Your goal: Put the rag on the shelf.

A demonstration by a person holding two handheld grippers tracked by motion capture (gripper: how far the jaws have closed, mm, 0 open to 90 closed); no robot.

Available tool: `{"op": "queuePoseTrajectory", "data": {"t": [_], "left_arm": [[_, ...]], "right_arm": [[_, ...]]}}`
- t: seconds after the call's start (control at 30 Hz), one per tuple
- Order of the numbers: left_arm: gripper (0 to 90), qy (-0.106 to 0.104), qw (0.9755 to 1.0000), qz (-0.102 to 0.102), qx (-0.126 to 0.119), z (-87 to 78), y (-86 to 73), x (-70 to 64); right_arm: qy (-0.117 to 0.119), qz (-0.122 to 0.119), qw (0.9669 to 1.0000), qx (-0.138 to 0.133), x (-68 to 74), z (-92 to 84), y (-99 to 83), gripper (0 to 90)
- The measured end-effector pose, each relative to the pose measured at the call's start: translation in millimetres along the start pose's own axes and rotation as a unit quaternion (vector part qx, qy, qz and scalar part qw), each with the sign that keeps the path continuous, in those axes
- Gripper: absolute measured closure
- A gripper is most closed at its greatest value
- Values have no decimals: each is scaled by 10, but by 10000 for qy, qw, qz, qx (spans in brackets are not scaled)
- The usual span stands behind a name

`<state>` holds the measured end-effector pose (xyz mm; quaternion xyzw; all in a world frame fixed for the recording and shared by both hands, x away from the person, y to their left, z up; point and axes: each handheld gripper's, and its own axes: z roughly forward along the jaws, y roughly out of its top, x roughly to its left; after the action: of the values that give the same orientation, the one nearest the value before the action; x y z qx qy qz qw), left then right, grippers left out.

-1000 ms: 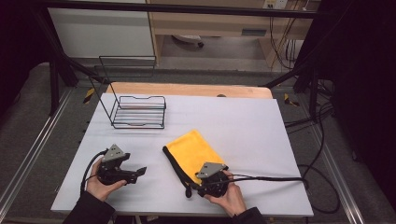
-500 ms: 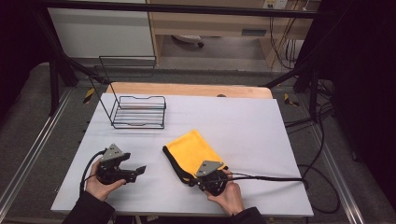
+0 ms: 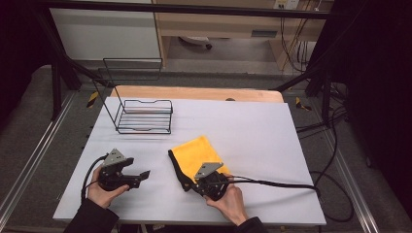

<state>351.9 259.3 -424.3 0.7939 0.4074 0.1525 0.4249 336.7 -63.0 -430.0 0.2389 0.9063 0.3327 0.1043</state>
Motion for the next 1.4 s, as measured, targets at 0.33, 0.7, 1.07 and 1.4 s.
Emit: {"op": "queuePoseTrajectory", "data": {"t": [0.33,0.7,1.07,1.4], "left_arm": [[160,-2,10000,11,7,4,-1,-18],[164,-25,10000,29,6,2,-1,-25],[169,-20,10000,4,-31,-11,5,-11],[171,81,9999,-74,-113,-56,13,36]], "right_arm": [[-233,-177,9995,-127,40,0,-191,587],[-532,-639,9963,-228,-11,25,-271,740],[-224,86,9990,-375,-78,-63,-122,821],[27,568,9969,-548,283,98,228,818]]}}
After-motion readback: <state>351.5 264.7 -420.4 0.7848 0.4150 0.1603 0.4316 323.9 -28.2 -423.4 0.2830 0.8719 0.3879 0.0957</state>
